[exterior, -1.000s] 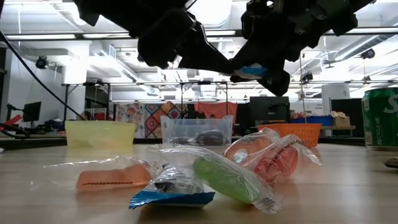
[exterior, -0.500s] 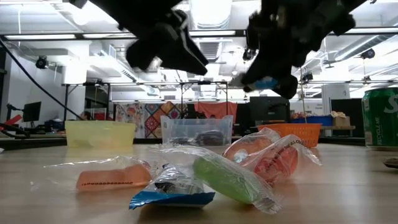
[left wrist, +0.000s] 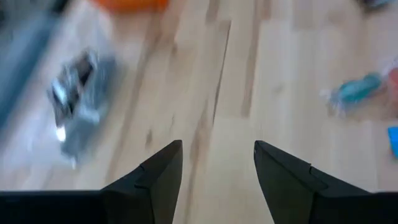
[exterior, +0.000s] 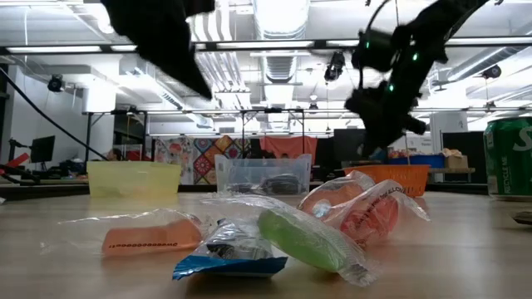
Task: Organize candy in baskets
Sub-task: Put the white chocolate bar chocolate into the orange bin
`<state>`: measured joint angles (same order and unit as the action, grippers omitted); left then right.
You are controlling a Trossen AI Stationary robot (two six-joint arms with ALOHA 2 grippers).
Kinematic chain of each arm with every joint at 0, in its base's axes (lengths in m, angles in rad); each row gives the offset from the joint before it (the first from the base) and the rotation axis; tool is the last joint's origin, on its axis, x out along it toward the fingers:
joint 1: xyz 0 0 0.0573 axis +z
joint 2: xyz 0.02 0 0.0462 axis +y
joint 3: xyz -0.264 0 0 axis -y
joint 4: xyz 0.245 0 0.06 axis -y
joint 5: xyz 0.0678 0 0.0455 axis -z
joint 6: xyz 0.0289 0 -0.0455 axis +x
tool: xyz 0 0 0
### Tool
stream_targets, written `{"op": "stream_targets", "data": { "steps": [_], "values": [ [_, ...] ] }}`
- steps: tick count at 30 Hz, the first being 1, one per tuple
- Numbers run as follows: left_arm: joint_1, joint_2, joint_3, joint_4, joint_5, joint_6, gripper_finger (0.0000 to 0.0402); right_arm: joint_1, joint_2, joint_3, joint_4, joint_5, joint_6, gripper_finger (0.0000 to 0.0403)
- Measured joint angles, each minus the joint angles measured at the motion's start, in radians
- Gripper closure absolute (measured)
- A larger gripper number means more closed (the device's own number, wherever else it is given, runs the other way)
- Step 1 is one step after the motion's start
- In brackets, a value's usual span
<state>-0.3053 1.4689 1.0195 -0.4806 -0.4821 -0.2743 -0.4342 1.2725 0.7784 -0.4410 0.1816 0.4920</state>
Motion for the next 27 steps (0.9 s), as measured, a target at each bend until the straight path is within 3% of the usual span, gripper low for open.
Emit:
{"op": "stream_targets", "data": {
  "steps": [7,17,22,27],
  "values": [
    [-0.002,0.029,-0.001,-0.206,0.003,-0.271,0.0220,-0.149,0.047,0.000,-0.020,0.002,-0.058,0.0334],
    [-0.002,0.055,-0.001,-0.280,0.003,-0.379,0.0219,-0.149,0.095,0.000,-0.017,0.002,-0.083,0.0271],
    [-0.002,0.056,-0.001,-0.313,0.004,-0.464,0.0219,-0.149,0.095,0.000,-0.018,0.002,-0.087,0.0267],
    [-0.002,0.056,-0.001,-0.456,0.025,-0.635,0.0219,-0.149,0.078,0.000,-0.018,0.002,-0.086,0.0266]
  ]
}}
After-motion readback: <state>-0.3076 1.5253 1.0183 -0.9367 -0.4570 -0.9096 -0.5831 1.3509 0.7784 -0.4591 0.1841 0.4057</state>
